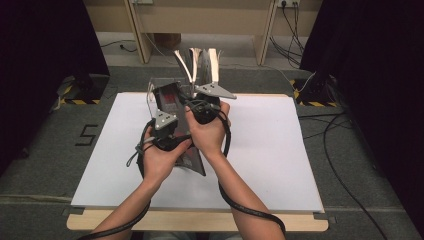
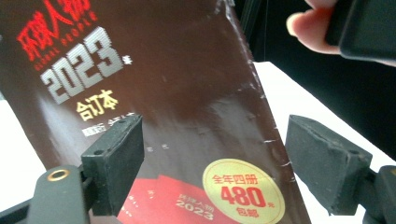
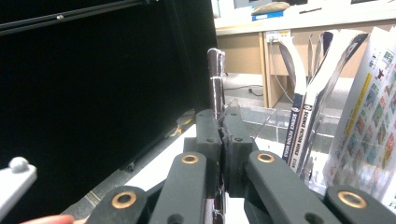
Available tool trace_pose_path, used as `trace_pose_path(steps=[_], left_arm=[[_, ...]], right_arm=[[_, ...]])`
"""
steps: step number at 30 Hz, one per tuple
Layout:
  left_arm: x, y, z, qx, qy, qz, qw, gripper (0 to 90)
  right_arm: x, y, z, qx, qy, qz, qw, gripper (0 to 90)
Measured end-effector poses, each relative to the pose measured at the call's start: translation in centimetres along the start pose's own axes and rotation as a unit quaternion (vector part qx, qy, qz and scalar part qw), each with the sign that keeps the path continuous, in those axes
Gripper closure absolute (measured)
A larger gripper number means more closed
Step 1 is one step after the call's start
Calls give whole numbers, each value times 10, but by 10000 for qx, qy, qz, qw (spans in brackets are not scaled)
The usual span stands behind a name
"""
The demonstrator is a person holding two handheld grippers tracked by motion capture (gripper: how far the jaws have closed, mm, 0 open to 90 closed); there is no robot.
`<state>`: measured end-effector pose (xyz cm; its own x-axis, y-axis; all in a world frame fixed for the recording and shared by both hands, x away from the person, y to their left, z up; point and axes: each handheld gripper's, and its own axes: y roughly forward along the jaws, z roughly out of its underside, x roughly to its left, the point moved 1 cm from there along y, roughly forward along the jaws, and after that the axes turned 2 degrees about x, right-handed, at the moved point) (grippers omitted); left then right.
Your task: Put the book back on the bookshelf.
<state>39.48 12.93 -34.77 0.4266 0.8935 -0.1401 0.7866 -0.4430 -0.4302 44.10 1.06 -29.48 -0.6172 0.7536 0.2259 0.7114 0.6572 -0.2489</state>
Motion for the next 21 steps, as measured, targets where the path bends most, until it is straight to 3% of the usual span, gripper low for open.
trace_pose_path(steps=[6, 11, 21], left_arm=[[-3, 3, 2, -72, 38, -122, 9999, 225], [-6, -1, 2, -205, 172, -153, 9995, 324], [3, -13, 8, -385, -47, -63, 9992, 584]], right_arm=[[4, -1, -2, -50, -48, -8, 10000, 881], [8, -2, -4, -127, -76, -41, 9999, 881], [19, -1, -7, -211, -99, -204, 9995, 880]])
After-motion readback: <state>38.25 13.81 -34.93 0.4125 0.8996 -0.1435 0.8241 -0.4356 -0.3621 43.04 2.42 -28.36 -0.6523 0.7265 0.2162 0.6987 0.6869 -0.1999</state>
